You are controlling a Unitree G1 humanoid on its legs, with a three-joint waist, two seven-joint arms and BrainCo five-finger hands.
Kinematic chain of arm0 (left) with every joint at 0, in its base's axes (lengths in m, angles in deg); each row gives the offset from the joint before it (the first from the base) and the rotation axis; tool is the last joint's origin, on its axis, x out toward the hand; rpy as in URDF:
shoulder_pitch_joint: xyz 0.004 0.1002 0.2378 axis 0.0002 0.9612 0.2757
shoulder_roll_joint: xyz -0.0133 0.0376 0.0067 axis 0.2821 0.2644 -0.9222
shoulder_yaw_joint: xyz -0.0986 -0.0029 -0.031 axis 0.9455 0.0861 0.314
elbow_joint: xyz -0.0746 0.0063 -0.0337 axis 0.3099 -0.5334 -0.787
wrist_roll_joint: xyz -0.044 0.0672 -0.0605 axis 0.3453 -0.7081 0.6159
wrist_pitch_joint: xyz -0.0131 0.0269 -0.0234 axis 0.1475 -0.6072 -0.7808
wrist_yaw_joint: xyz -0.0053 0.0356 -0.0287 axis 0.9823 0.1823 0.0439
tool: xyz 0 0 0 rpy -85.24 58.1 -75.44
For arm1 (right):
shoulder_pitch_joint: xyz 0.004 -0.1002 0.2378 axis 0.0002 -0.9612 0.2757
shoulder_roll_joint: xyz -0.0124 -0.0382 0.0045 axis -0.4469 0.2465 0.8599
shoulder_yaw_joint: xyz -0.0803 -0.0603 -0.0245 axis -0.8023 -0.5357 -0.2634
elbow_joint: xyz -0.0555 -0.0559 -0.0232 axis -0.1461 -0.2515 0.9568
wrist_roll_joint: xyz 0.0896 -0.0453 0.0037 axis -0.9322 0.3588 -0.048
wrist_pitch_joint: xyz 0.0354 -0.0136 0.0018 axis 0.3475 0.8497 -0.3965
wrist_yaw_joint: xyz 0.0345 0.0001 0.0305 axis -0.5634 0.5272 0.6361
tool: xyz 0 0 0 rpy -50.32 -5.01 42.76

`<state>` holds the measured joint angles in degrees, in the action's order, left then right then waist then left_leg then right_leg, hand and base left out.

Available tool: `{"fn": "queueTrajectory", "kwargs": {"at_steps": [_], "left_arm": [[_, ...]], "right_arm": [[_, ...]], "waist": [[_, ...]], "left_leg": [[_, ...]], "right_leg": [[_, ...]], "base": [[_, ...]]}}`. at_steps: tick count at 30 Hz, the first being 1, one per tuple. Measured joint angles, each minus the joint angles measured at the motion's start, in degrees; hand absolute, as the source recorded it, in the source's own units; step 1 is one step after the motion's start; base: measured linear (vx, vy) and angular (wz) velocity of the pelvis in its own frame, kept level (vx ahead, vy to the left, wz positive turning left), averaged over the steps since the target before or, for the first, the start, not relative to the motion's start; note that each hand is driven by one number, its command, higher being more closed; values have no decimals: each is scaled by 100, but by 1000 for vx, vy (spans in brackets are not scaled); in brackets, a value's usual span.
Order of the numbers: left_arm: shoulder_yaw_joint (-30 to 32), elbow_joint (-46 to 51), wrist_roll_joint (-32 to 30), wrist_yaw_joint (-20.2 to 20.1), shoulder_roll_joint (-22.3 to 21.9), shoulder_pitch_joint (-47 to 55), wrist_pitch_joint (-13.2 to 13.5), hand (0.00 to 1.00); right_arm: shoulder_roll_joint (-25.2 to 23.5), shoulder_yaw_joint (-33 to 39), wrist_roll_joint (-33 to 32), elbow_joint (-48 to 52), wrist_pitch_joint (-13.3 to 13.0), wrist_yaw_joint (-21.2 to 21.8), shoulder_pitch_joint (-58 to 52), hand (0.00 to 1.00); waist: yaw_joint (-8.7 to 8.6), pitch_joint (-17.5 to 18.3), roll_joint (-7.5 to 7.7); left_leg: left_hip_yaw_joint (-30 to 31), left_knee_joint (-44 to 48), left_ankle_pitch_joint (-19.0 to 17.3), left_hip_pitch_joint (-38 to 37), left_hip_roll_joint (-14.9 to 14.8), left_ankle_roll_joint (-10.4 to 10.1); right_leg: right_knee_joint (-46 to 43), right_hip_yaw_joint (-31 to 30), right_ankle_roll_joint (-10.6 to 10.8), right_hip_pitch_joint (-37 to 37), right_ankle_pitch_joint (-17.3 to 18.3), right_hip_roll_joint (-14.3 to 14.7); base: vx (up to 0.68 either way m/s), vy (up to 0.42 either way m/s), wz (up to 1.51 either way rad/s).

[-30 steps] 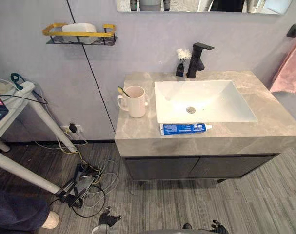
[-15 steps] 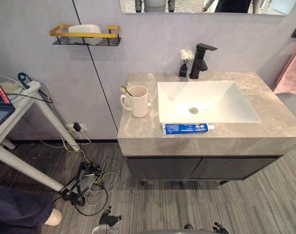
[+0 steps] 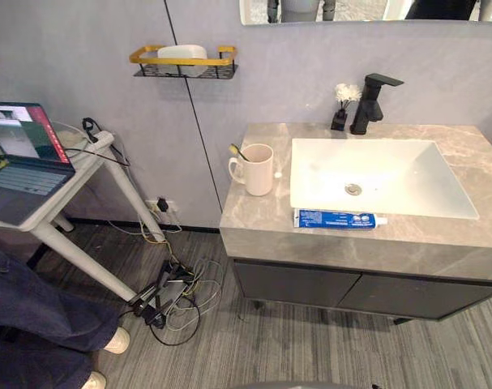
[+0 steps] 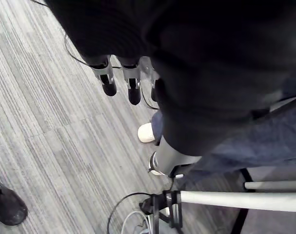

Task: Organize washtable

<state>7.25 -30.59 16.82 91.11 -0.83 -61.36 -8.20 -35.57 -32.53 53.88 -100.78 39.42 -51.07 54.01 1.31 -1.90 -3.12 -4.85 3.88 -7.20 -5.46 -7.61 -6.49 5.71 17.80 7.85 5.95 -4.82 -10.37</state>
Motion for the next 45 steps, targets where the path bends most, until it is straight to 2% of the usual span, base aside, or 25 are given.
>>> {"fn": "queueTrajectory", "kwargs": {"at_steps": [1, 2, 3, 4, 5, 8, 10, 11, 13, 15, 20, 21, 22, 24, 25, 27, 28, 33, 34, 36, 37, 38, 41, 43, 45], "left_arm": [[46, 148, 5, 2, -37, 1, -23, 0], [120, 1752, 120, 374, -232, 2, -66, 0], [118, 2868, 110, 671, -238, 12, -43, 0], [130, 4796, -232, 1239, -160, 21, 183, 0], [-10, 6390, -769, 1713, -274, -82, 223, 0], [-281, 7727, -1620, 1993, -308, -97, 271, 0], [-738, 8318, -1708, 2084, -300, -111, 215, 0], [-1181, 8729, -1825, 2072, -274, -126, 223, 0], [-2323, 9418, -2204, 1643, -22, -274, 393, 0], [-2713, 9587, -2350, 1399, 77, -398, 492, 0], [-3627, 9680, -2414, 1022, 279, -724, 506, 0], [-3834, 9679, -2430, 944, 341, -824, 505, 0], [-4032, 9677, -2441, 919, 385, -919, 506, 0], [-4718, 9656, -2518, 698, 445, -1265, 527, 0], [-5000, 9632, -2517, 565, 447, -1393, 621, 0], [-5421, 9326, -2414, 221, 611, -1862, 724, 0], [-5617, 9256, -2298, 83, 706, -2040, 732, 0], [-6432, 8961, -2058, -235, 862, -2419, 750, 0], [-7612, 8354, -1953, -703, 878, -2885, 710, 0], [-7677, 8204, -1952, -792, 885, -3029, 668, 0], [-7797, 8036, -1864, -801, 928, -3136, 618, 0], [-8045, 7981, -1814, -921, 938, -3139, 613, 0], [-8066, 7872, -1738, -923, 937, -3138, 612, 0], [-8047, 7841, -1738, -924, 938, -3137, 612, 0], [-7949, 7680, -1760, -920, 854, -3110, 628, 0]], "right_arm": [[-1, 1, 0, 1, 1, 0, -3, 0], [-18, -7, -7, 21, -8, -9, -102, 0], [-31, -49, -4, 24, -15, -14, -220, 0], [-82, -160, -2, 110, -19, -20, -293, 0], [-108, -231, 2, 248, -34, -13, -353, 0], [-123, -256, 3, 312, -24, -14, -358, 0], [-129, -298, 2, 452, -22, -17, -391, 0], [-125, -353, 1, 454, -19, -18, -387, 0], [-102, -540, 6, 473, -18, -3, -332, 0], [-103, -582, 4, 528, -23, -5, -275, 0], [-3, -781, 11, 575, -25, 26, -215, 0], [2, -781, 10, 567, -26, 42, -217, 0], [9, -782, 11, 565, -29, 55, -217, 0], [71, -824, 16, 414, -25, 122, -190, 0], [122, -847, 12, 342, -29, 121, -182, 0], [286, -843, 14, 229, -25, 124, -103, 0], [293, -839, 14, 227, -14, 128, -99, 0], [258, -825, 12, 241, -6, 124, -67, 0], [139, -861, 11, 469, 31, 123, 13, 0], [89, -868, 8, 483, 29, 125, 22, 0], [64, -1006, -51, 498, 29, 130, 89, 0], [92, -1026, -168, 637, 31, 134, 67, 0], [75, -1013, -217, 693, 26, 133, 60, 0], [115, -1007, -229, 678, 25, 135, -5, 0], [87, -816, -221, 595, 20, 233, -105, 0]], "waist": [[5, 4, -6], [125, 51, -23], [227, 150, 38], [310, 263, 87], [431, 323, -14], [444, 343, -41], [461, 354, -82], [453, 337, -65], [429, 305, -60], [378, 280, -53], [274, 172, -153], [264, 118, -202], [262, 56, -182], [258, -6, -226], [245, -44, -209], [200, -174, -401], [168, -174, -410], [123, -149, -316], [89, -151, -93], [82, -138, 8], [82, -184, 82], [80, -174, 99], [-44, -182, 106], [-56, -159, 78], [-17, -122, 35]], "left_leg": [[6, 1, 1, 4, 0, 0], [133, 9, 18, 116, 0, 8], [236, 11, 45, 197, 0, 3], [326, 74, 73, 247, 0, -9], [369, 112, 76, 227, 27, -7], [480, 110, 81, 197, 44, 5], [503, 134, 84, 188, 30, 9], [571, 192, 84, 195, 28, 9], [634, 243, 82, 221, -24, 7], [618, 253, 73, 209, -74, 12], [460, 646, -118, 278, -352, 10], [459, 779, -158, 294, -390, 59], [451, 850, -198, 317, -413, 117], [447, 1037, -306, 466, -466, 277], [399, 1065, -320, 495, -469, 301], [290, 1056, -361, 505, -362, 369], [306, 1011, -360, 510, -304, 368], [217, 969, -351, 556, -153, 323], [-88, 907, -429, 456, -8, 194], [-170, 935, -434, 427, 90, 186], [-189, 1106, -591, 346, 138, 193], [-335, 1430, -799, 500, 178, 237], [-322, 1470, -796, 574, 215, 238], [-348, 1488, -795, 543, 162, 240], [-496, 1261, -754, 477, 8, 122]], "right_leg": [[0, 14, -2, 9, 1, 0], [-1, 136, -36, 9, 23, 0], [-4, 221, -21, 5, 52, 0], [-75, 312, 15, 27, 113, -8], [-254, 376, 26, 34, 195, -72], [-363, 482, 10, 104, 295, -104], [-408, 521, 12, 136, 317, -104], [-441, 578, 1, 177, 345, -104], [-573, 639, -22, 172, 440, -73], [-585, 593, -49, 165, 462, -22], [-719, 360, -173, 69, 532, 226], [-762, 320, -202, 70, 554, 266], [-782, 293, -192, 70, 587, 294], [-793, 249, -190, 13, 595, 357], [-810, 184, -189, -35, 595, 361], [-858, -203, -172, -195, 591, 330], [-861, -262, -145, -234, 584, 287], [-862, -475, -59, -411, 503, 155], [-1644, -791, 58, -875, 849, -87], [-2003, -959, 50, -1131, 951, -190], [-2507, -1057, -48, -1314, 1005, -288], [-2317, -1168, -93, -1319, 1035, -334], [-2177, -1170, -98, -1314, 986, -354], [-1995, -1163, -29, -1307, 860, -348], [-1547, -1152, 201, -1056, 646, -213]], "base": [[-47, -8, 21], [-29, -11, 37], [-9, -17, 60], [20, 17, 53], [19, 28, 49], [-18, 16, 21], [-20, 0, 12], [-21, -8, 27], [-48, -21, 18], [-60, -31, -8], [-37, -30, -21], [-40, -31, -24], [-55, -25, -12], [-78, -25, -5], [-56, 11, -15], [-40, 68, -28], [1, 81, -16], [67, 84, -18], [139, 177, -61], [75, 147, -47], [-166, 152, -60], [-237, 154, -51], [-137, 52, -12], [-35, 12, -11], [1, -28, -13]]}}
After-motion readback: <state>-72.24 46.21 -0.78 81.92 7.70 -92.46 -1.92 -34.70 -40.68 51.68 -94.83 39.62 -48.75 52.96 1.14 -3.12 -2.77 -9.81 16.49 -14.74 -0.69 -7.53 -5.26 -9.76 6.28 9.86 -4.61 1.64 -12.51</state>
